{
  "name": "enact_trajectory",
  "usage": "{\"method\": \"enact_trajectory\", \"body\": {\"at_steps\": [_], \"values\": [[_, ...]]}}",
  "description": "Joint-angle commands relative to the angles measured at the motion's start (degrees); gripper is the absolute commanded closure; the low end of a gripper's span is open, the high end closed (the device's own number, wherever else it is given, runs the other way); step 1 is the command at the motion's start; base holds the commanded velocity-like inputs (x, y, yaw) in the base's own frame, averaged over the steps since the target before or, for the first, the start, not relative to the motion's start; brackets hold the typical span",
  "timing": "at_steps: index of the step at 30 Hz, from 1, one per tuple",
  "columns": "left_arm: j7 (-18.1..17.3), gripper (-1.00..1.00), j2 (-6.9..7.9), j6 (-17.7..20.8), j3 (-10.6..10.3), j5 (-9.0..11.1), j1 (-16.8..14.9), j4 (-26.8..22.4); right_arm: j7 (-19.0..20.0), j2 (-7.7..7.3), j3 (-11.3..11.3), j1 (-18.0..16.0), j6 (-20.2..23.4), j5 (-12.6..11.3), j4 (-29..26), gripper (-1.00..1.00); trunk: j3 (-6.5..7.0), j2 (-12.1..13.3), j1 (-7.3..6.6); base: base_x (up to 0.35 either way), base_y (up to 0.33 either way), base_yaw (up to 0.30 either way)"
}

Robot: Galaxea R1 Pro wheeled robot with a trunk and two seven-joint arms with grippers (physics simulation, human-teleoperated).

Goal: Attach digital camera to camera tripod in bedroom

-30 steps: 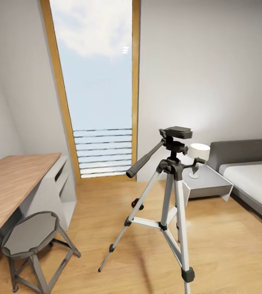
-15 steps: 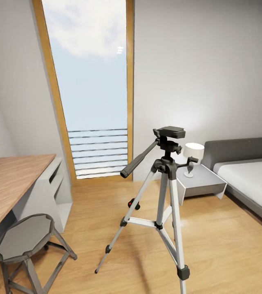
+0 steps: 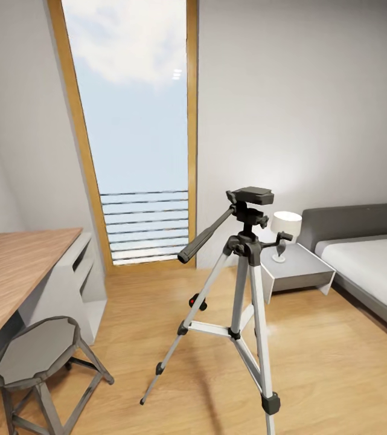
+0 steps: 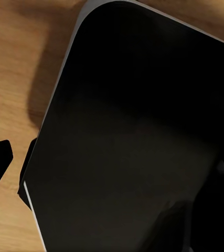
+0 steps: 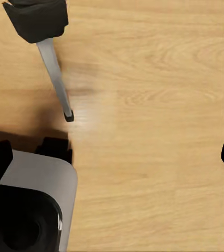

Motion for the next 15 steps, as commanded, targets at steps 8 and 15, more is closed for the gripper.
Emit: {"method": "enact_trajectory", "body": {"at_steps": [8,15], "values": [[0.04,-1.00,0.02,-0.04,0.43,-0.01,0.03,-0.09,1.44,-0.24,0.18,-0.01,1.23,0.44,-3.91,-1.00,-0.05,-0.03,0.00,0.000,0.000,0.000],[0.04,-1.00,0.02,-0.04,0.42,-0.01,0.03,-0.08,4.98,-0.29,0.29,0.03,1.28,0.84,-5.62,-1.00,-0.05,-0.03,0.00,0.000,0.000,0.000]]}}
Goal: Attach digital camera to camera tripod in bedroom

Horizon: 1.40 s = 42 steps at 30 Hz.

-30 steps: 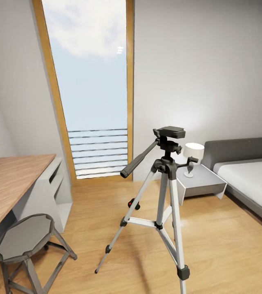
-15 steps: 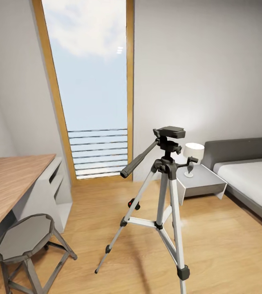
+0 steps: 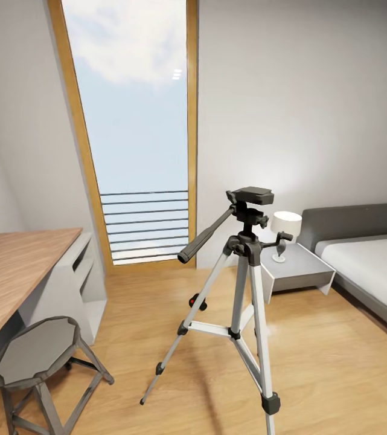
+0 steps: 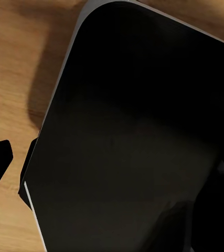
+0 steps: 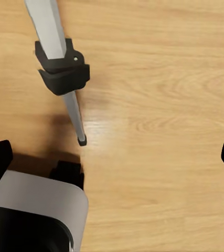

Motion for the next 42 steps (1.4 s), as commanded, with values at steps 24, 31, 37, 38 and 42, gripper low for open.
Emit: {"method": "enact_trajectory", "body": {"at_steps": [24,31,37,38,42], "values": [[-0.02,-1.00,-0.18,-0.09,0.30,-0.06,0.03,-0.16,3.33,0.19,-0.08,-0.01,0.27,0.74,-0.67,-1.00,-0.05,-0.03,0.00,-0.004,0.000,0.000],[-0.04,-1.00,-0.19,-0.12,0.34,-0.07,0.03,-0.18,2.55,0.58,-0.10,0.00,0.26,0.77,-0.67,-1.00,-0.05,-0.03,0.00,-0.204,0.000,0.000],[-0.04,-1.00,-0.19,-0.08,0.30,-0.07,0.03,-0.19,2.47,0.50,0.21,0.00,0.34,0.88,-0.70,-1.00,-0.05,-0.03,0.00,-0.173,0.000,0.000],[-0.04,-1.00,-0.19,-0.07,0.29,-0.07,0.03,-0.19,2.49,0.43,0.23,0.00,0.38,0.91,-0.73,-1.00,-0.05,-0.03,0.00,-0.075,0.000,0.000],[-0.05,-1.00,-0.19,-0.06,0.27,-0.07,0.03,-0.19,2.63,0.18,0.31,0.00,0.49,0.93,-1.85,-1.00,-0.05,-0.03,0.00,-0.039,0.000,0.000]]}}
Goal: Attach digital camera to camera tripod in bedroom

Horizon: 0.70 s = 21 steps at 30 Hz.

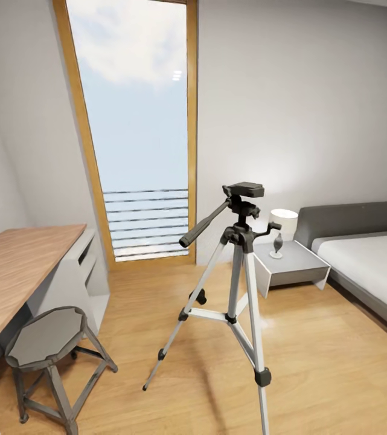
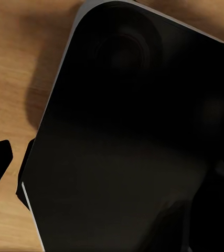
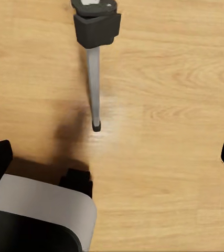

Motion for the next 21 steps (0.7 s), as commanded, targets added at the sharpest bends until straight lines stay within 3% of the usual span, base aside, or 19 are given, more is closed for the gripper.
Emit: {"method": "enact_trajectory", "body": {"at_steps": [1,13,21], "values": [[0.03,-1.00,-0.02,-0.03,0.42,0.01,0.03,-0.11,0.26,-0.02,0.11,-0.01,0.35,0.58,-0.69,-1.00,-0.05,-0.03,0.00,-0.020,0.000,0.000],[0.03,-1.00,-0.02,-0.05,0.41,0.01,0.03,-0.11,0.53,-0.30,0.11,-0.01,2.22,0.56,-13.13,-1.00,-0.05,-0.03,0.00,-0.005,0.000,0.000],[0.03,-1.00,-0.02,-0.02,0.41,0.01,0.03,-0.11,1.89,-0.38,0.00,-0.01,10.01,0.27,-24.19,-1.00,-0.05,-0.03,0.00,0.000,0.000,0.000]]}}
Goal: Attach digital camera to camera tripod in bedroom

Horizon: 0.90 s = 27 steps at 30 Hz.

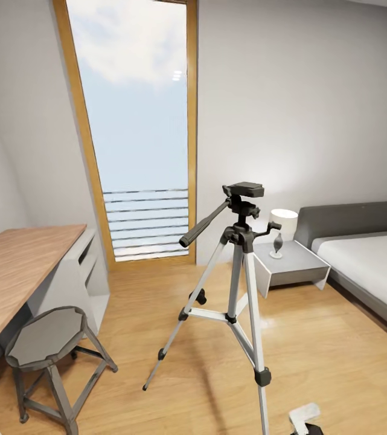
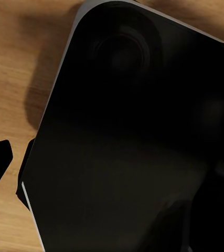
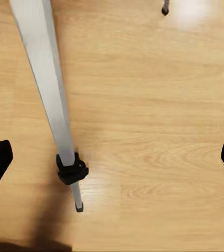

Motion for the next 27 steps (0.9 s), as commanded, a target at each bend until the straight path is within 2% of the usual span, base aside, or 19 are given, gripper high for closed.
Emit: {"method": "enact_trajectory", "body": {"at_steps": [1,3,7,14,20,27], "values": [[0.03,-1.00,-0.02,-0.04,0.41,0.01,0.03,-0.10,0.64,-0.02,0.04,0.00,1.16,0.57,-1.42,-1.00,-0.04,-0.03,0.00,0.000,0.000,0.000],[0.03,-1.00,-0.02,-0.05,0.41,0.01,0.03,-0.10,2.38,0.01,-0.02,0.00,5.49,0.43,-7.47,-1.00,-0.04,-0.03,0.00,0.000,0.000,0.000],[0.03,-1.00,-0.02,-0.08,0.41,0.01,0.03,-0.10,3.89,0.06,-0.05,0.00,9.46,0.34,-12.91,-1.00,-0.04,-0.03,0.00,0.000,0.000,0.000],[0.03,-1.00,-0.02,-0.05,0.41,0.01,0.03,-0.08,4.96,0.11,-0.05,0.00,13.91,0.24,-20.07,-1.00,-0.04,-0.03,0.00,0.000,0.000,0.000],[0.03,-1.00,-0.02,-0.06,0.41,0.01,0.03,-0.10,5.24,0.11,0.08,0.00,16.83,0.19,-24.11,-1.00,-0.04,-0.03,0.00,0.000,0.000,0.000],[0.03,-1.00,-0.02,-0.07,0.41,0.01,0.03,-0.09,5.34,0.07,0.27,0.00,17.92,0.15,-26.00,-1.00,-0.04,-0.03,0.00,0.000,0.000,0.000]]}}
